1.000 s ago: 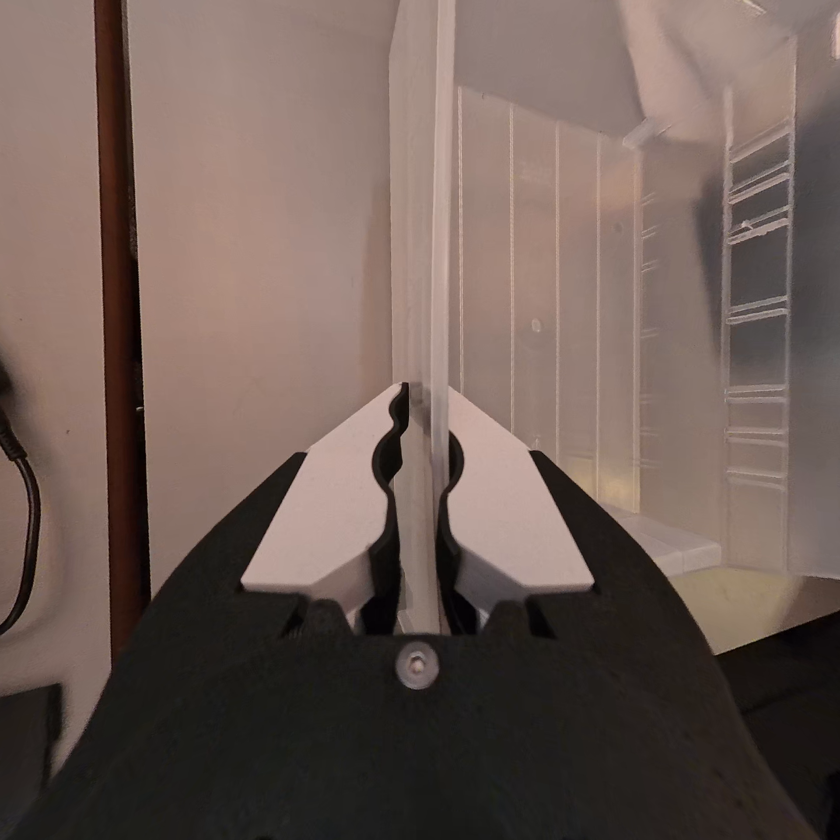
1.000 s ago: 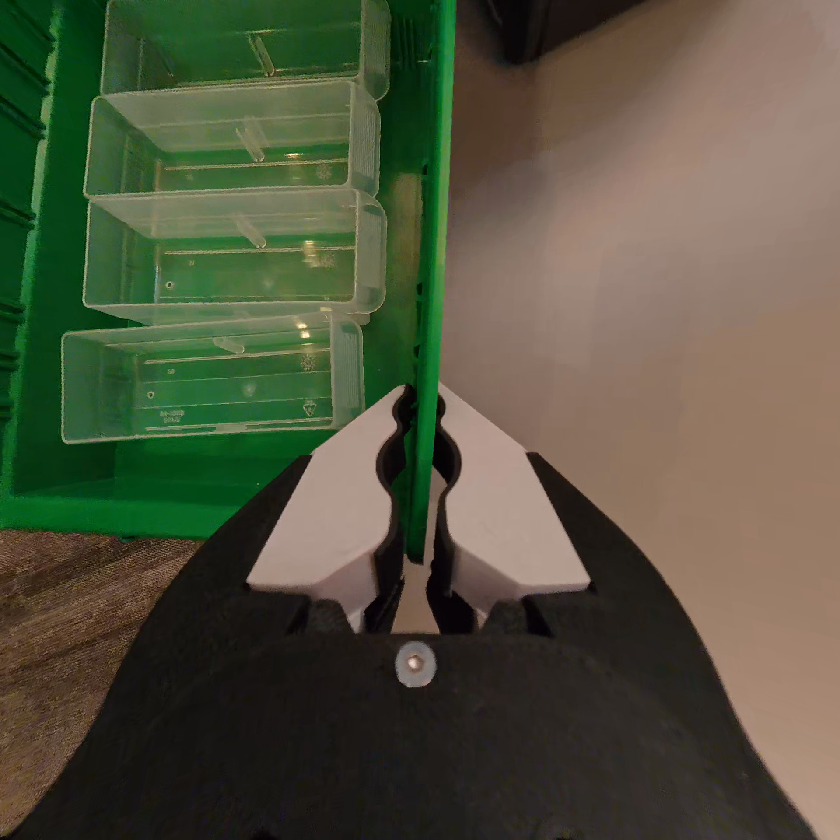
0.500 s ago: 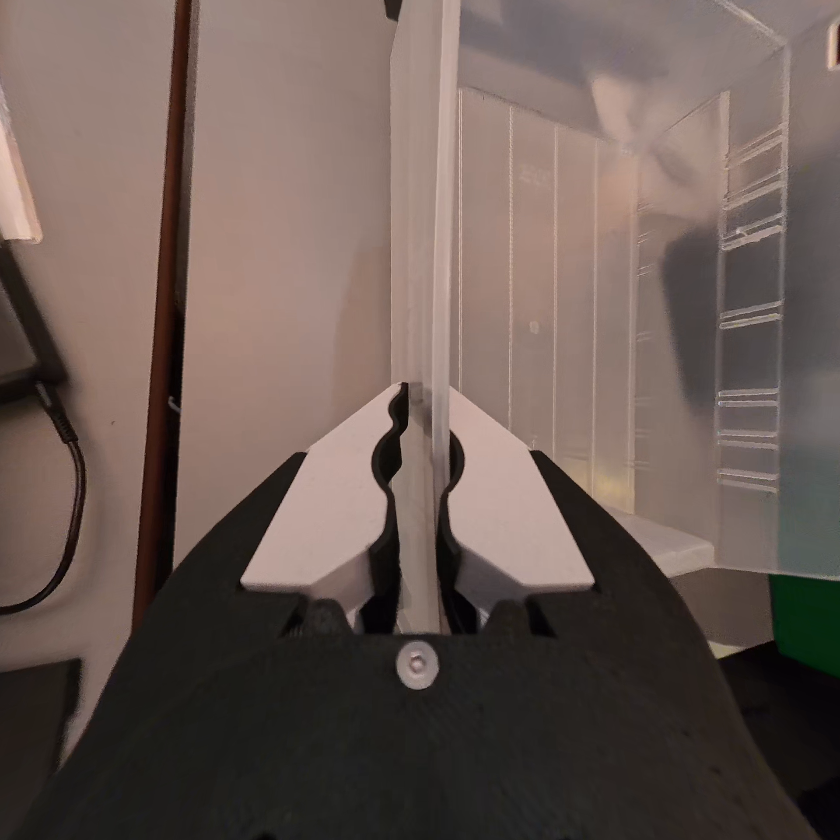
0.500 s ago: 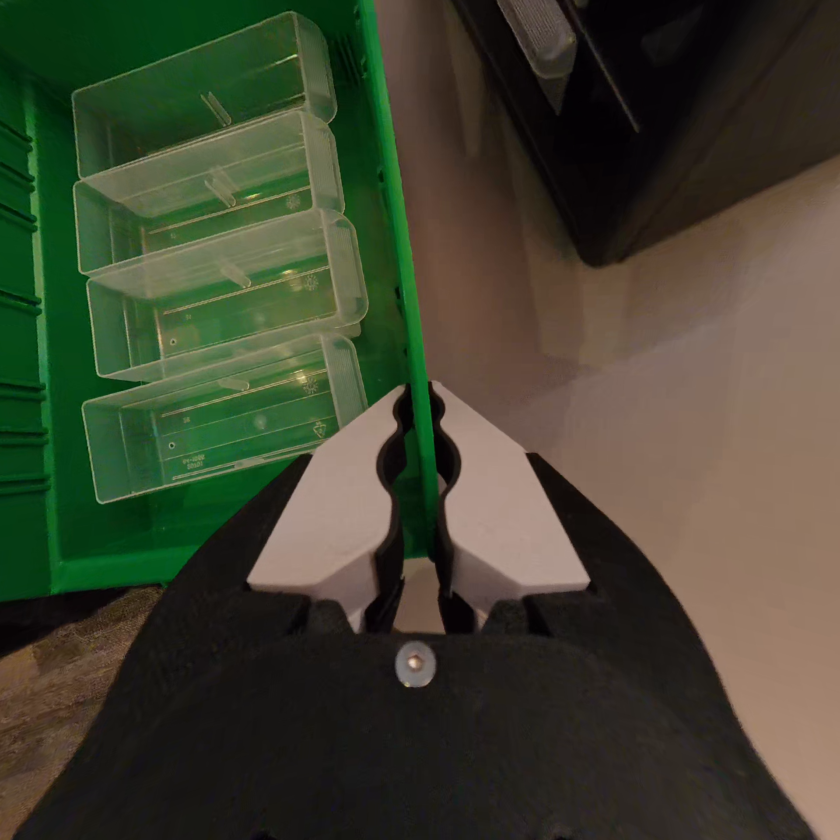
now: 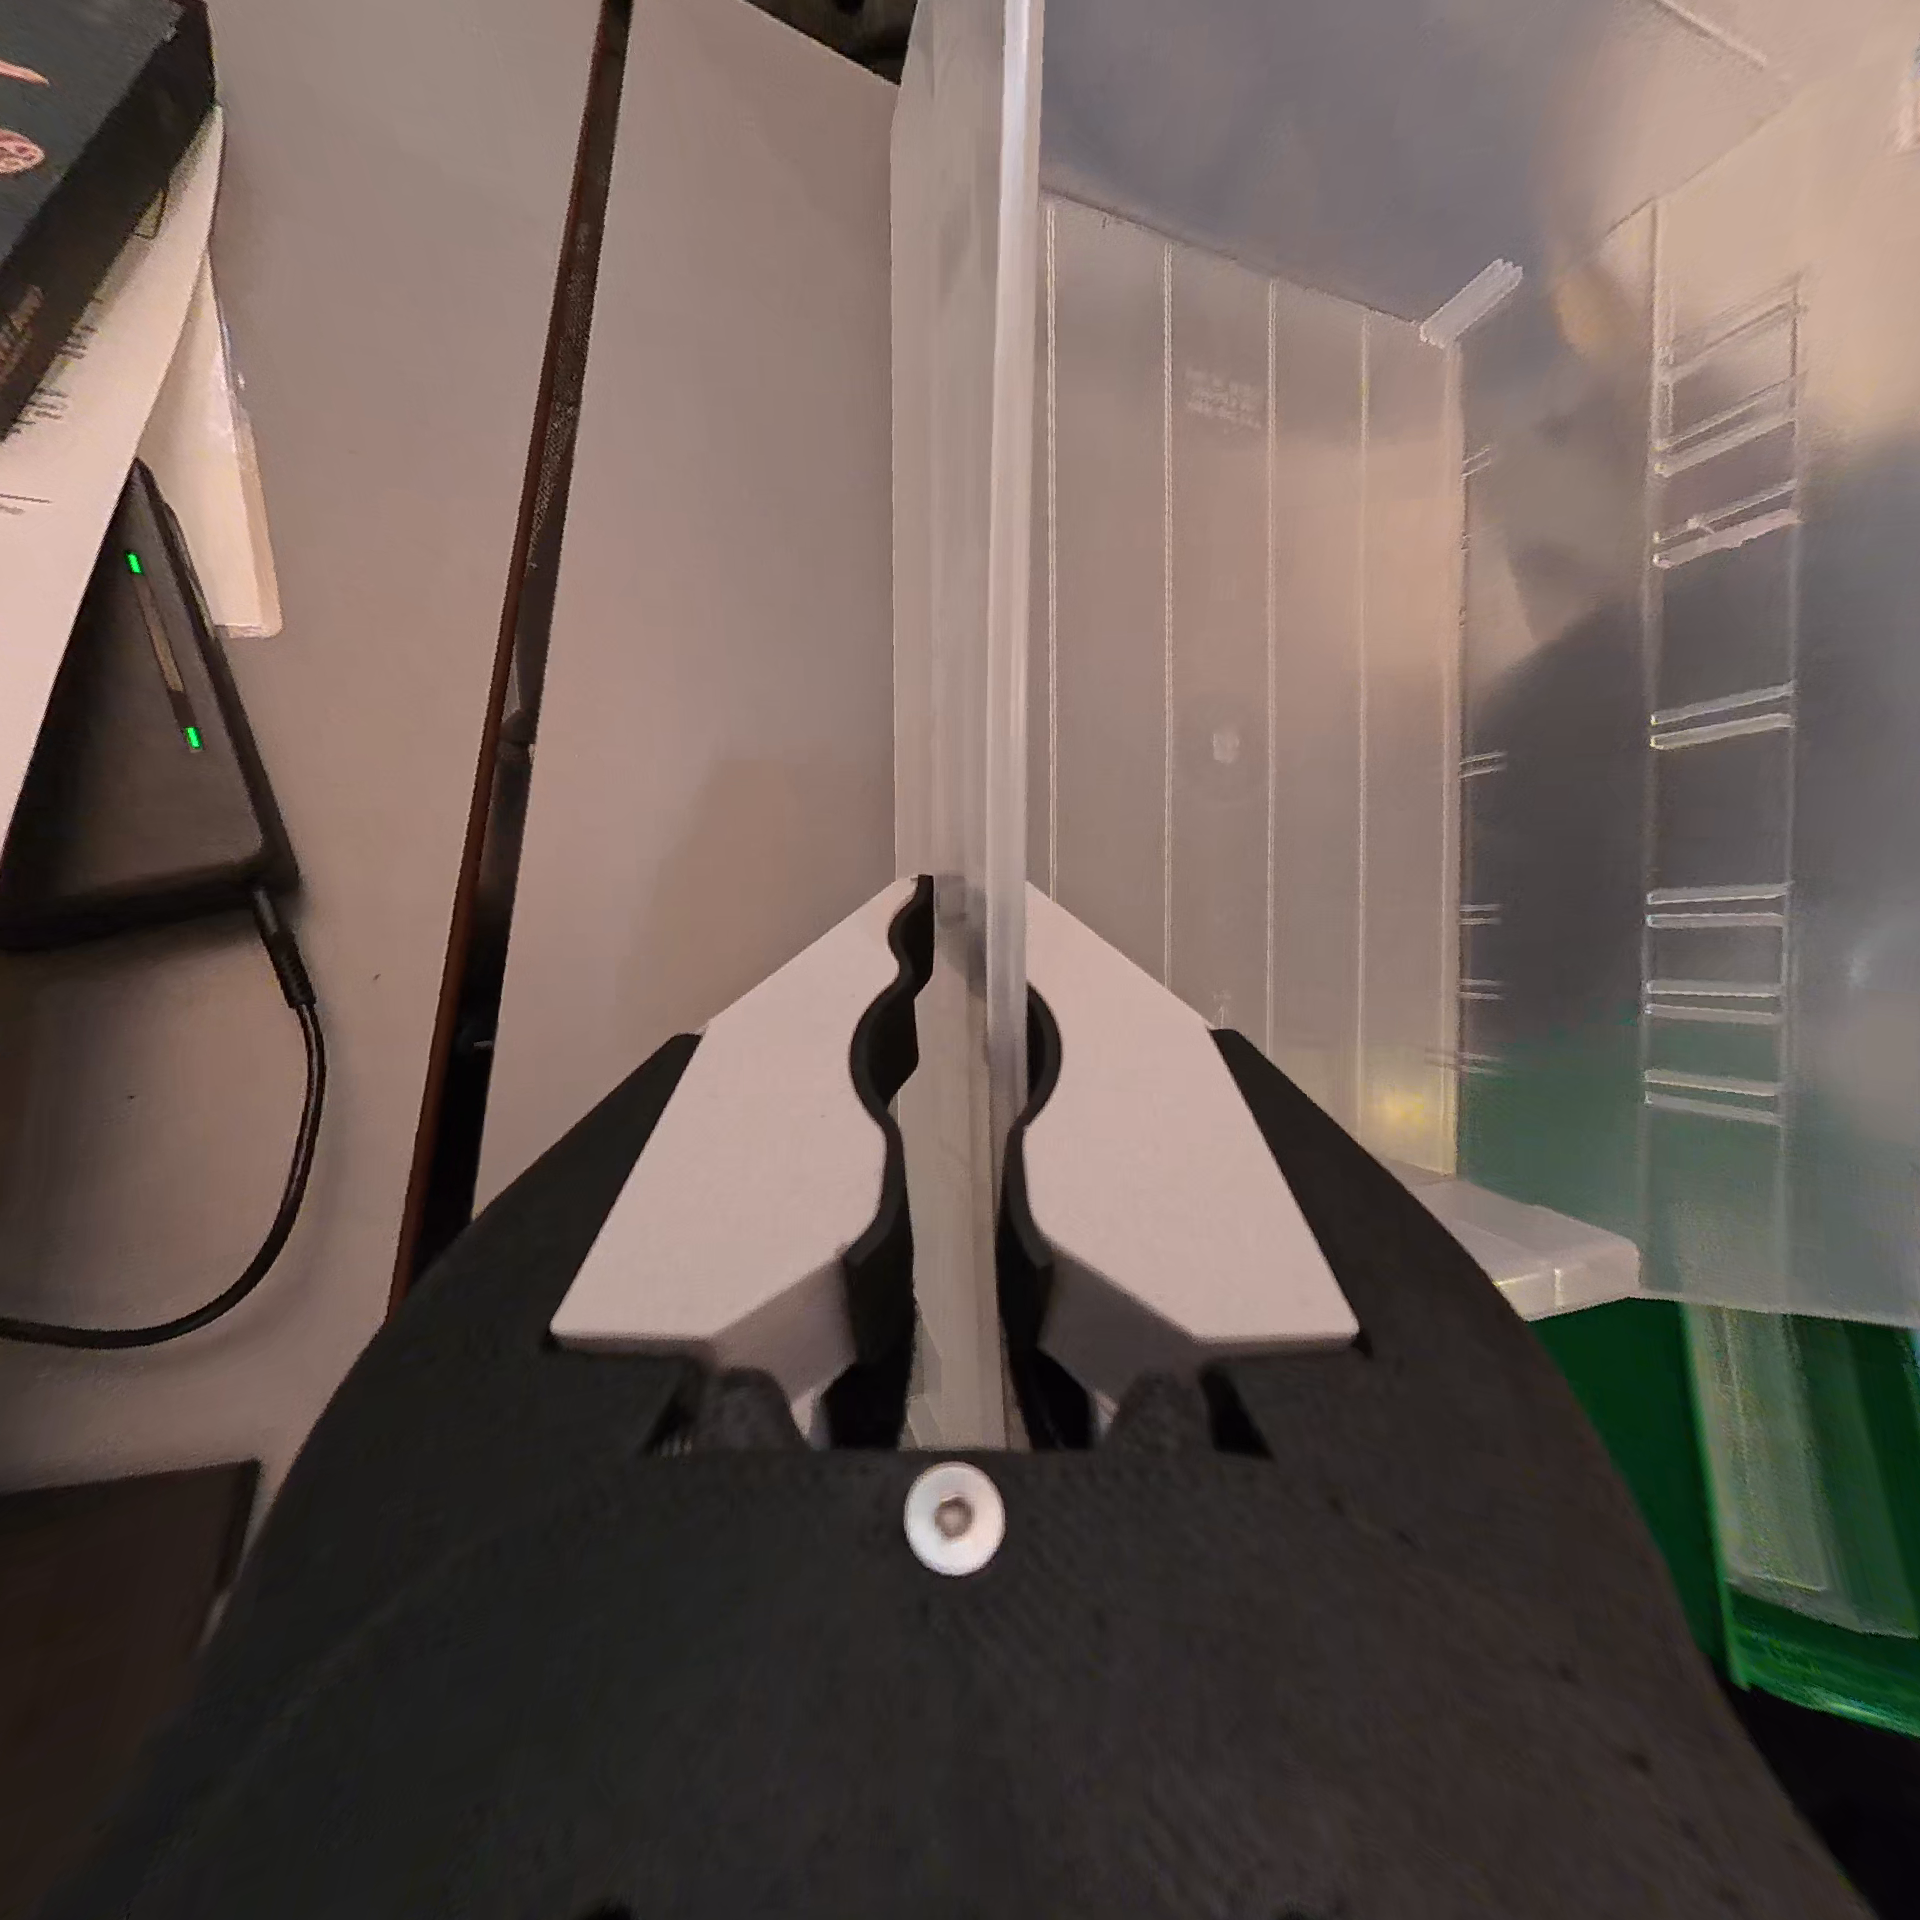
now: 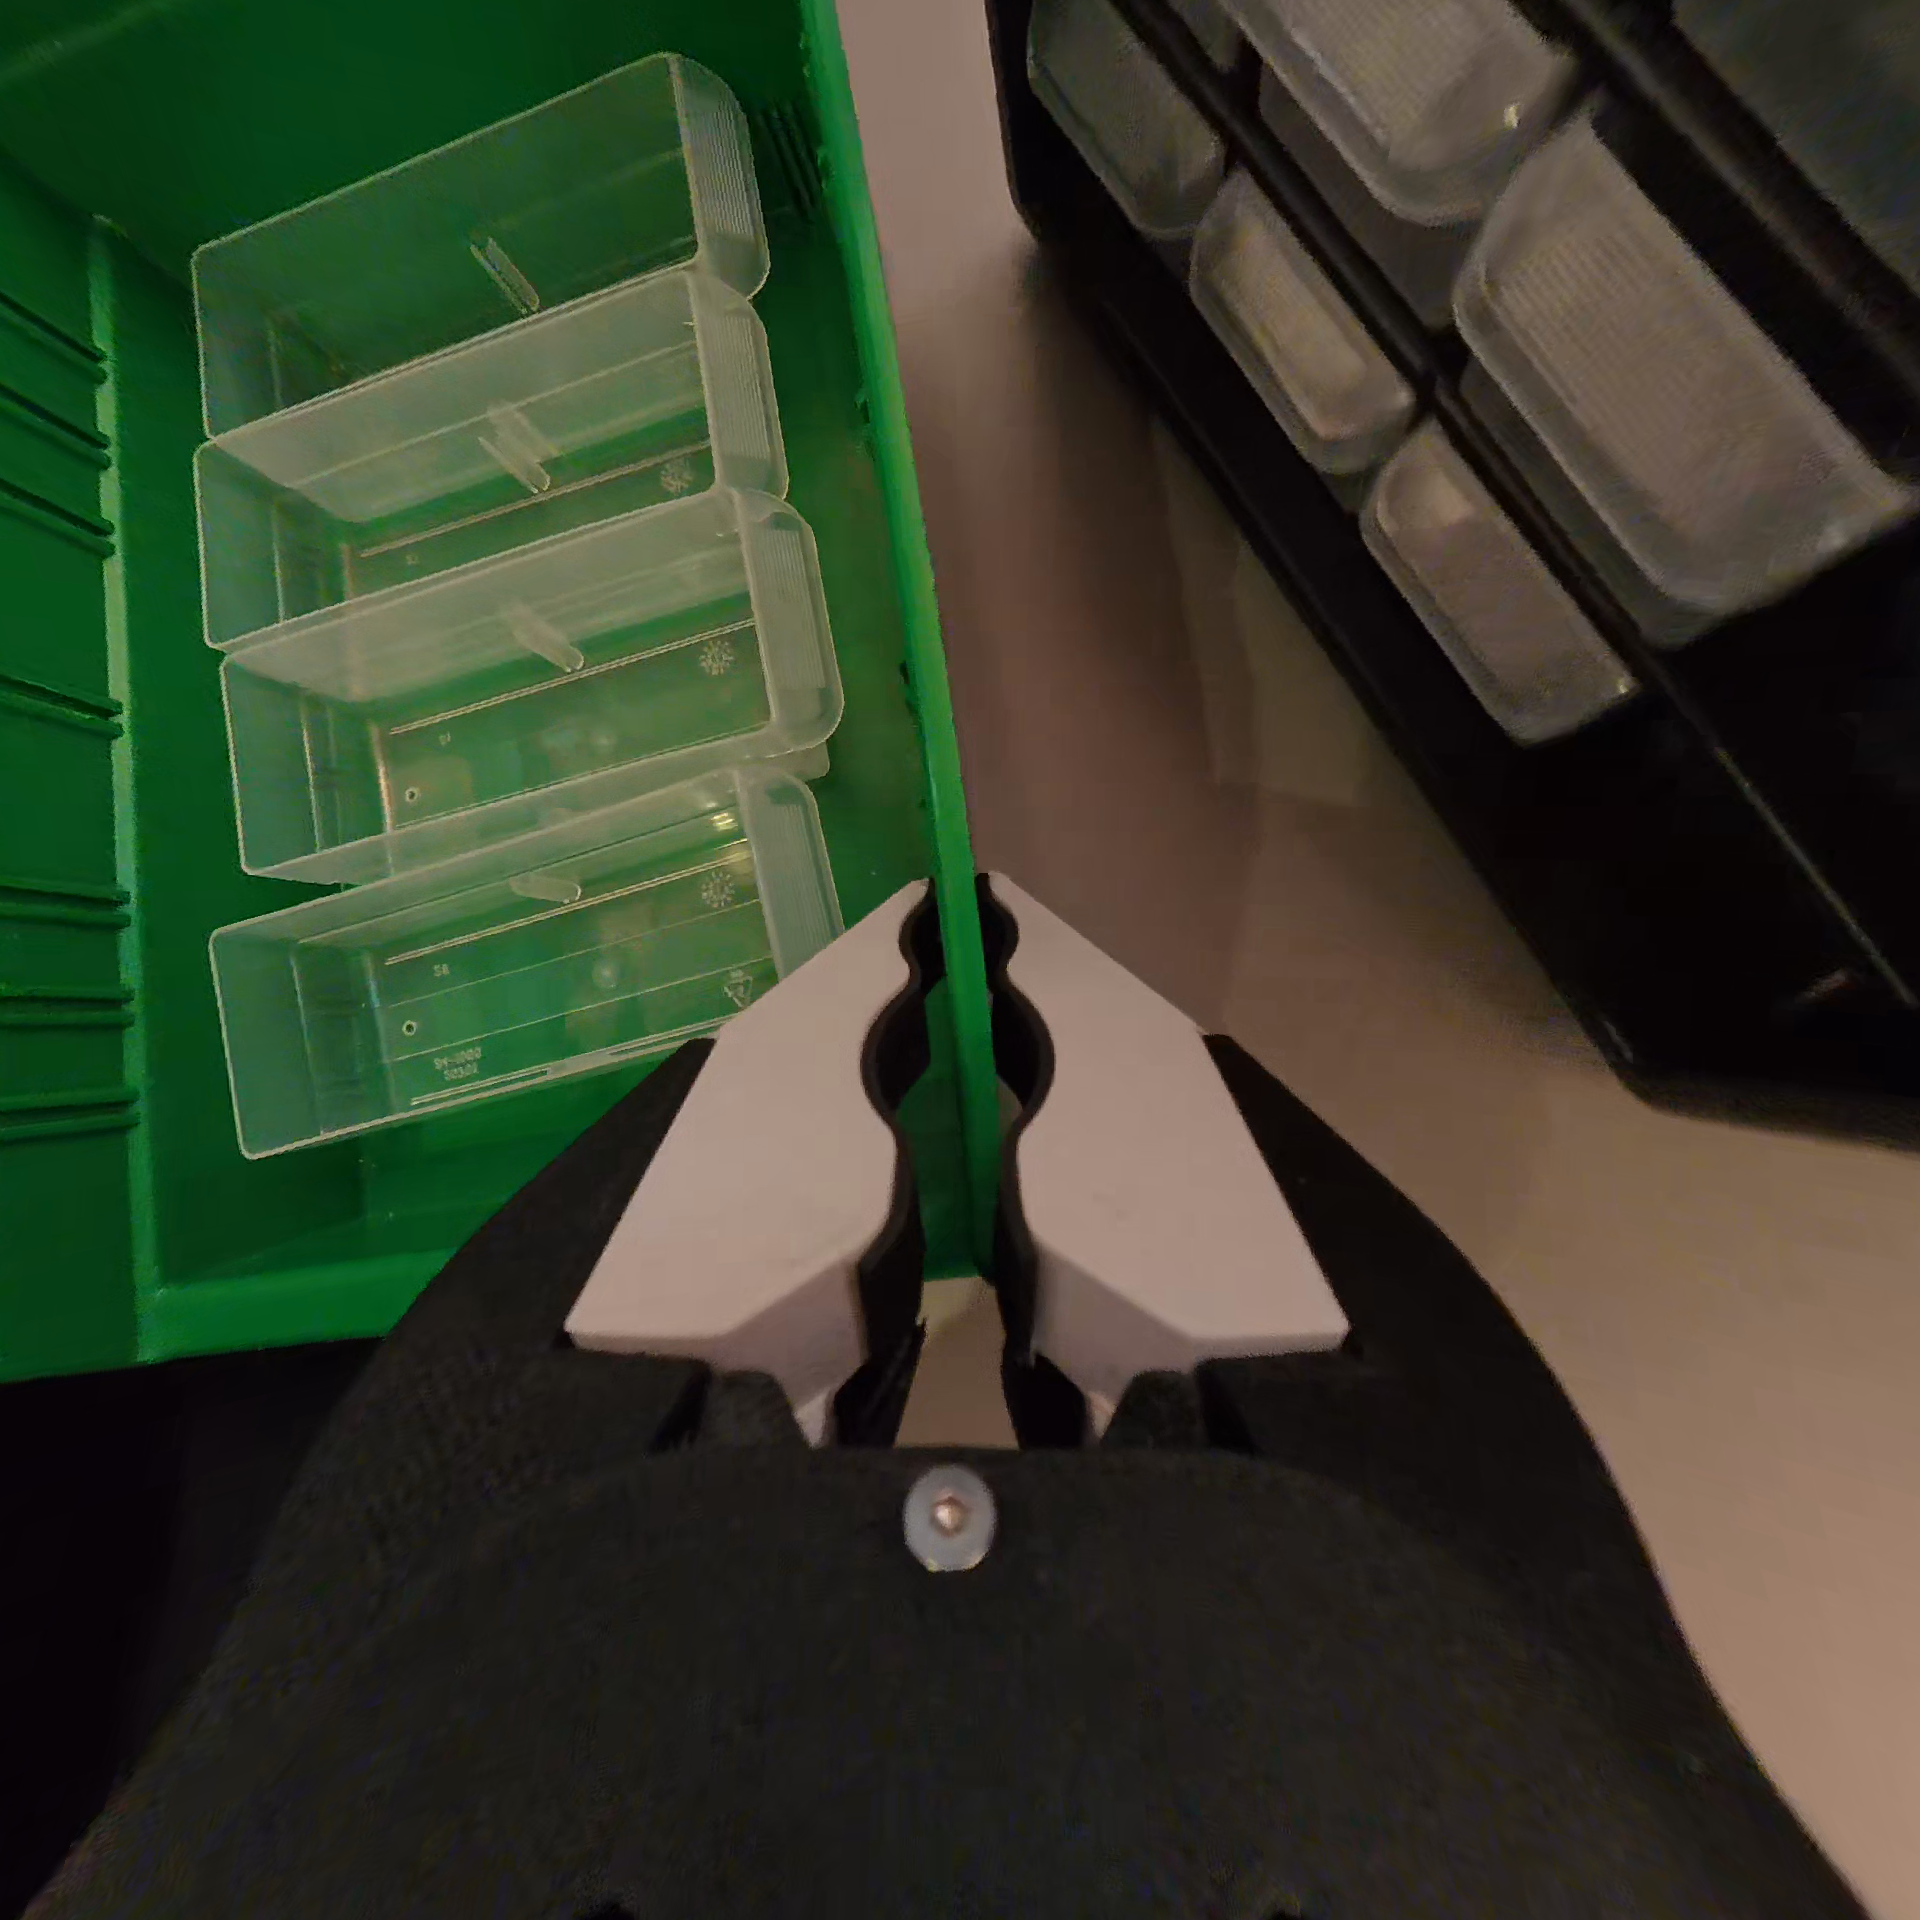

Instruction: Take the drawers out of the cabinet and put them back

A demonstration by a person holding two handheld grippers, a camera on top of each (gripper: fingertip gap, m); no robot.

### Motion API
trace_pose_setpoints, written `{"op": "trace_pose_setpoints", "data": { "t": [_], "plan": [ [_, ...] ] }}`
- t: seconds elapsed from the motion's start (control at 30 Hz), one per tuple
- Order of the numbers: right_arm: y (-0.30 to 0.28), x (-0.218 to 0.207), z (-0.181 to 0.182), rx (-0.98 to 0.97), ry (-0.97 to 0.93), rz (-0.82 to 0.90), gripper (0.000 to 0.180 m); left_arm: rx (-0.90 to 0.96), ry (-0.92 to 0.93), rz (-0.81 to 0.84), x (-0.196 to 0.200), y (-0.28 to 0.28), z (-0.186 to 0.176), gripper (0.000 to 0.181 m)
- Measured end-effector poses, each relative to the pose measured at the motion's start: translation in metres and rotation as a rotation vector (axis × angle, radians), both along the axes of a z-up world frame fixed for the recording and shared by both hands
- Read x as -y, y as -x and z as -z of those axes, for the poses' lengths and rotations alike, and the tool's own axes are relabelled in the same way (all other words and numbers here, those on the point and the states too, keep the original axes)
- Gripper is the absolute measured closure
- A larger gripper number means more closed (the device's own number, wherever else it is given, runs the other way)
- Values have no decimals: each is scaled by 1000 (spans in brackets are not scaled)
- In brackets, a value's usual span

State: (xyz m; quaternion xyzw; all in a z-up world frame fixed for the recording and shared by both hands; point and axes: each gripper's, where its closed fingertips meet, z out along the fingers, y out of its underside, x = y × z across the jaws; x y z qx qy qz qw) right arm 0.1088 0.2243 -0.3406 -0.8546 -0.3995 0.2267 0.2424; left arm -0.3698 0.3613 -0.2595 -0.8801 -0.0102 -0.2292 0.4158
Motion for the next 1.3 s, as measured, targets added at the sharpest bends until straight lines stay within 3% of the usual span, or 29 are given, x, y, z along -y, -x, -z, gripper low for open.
{"op": "trace_pose_setpoints", "data": {
  "t": [0.13, 0.23, 0.4, 0.47, 0.63, 0.83, 1.03, 1.3],
  "plan": [
    [33, -15, -1, -43, -38, 39, 176, 20, -13, -16, 2, 9, -4, 175],
    [57, -18, -8, -104, -78, 6, 147, 36, -29, -36, 3, 16, -8, 175],
    [54, -14, -47, -112, -296, -104, 128, 74, -59, -70, 5, 29, -14, 175],
    [54, 9, -66, -105, -371, -252, 124, 86, -69, -83, 5, 33, -15, 175],
    [46, 84, -44, 145, -428, -719, 132, 113, -84, -95, 3, 35, -17, 175],
    [54, 99, 10, 298, -431, -903, 150, 129, -98, -83, 3, 29, -22, 174],
    [87, 100, 16, 280, -412, -893, 150, 118, -129, -98, 7, 36, -41, 174],
    [164, 69, 16, 258, -360, -688, 151, 141, -249, -135, 21, 54, -95, 174]
  ]
}}
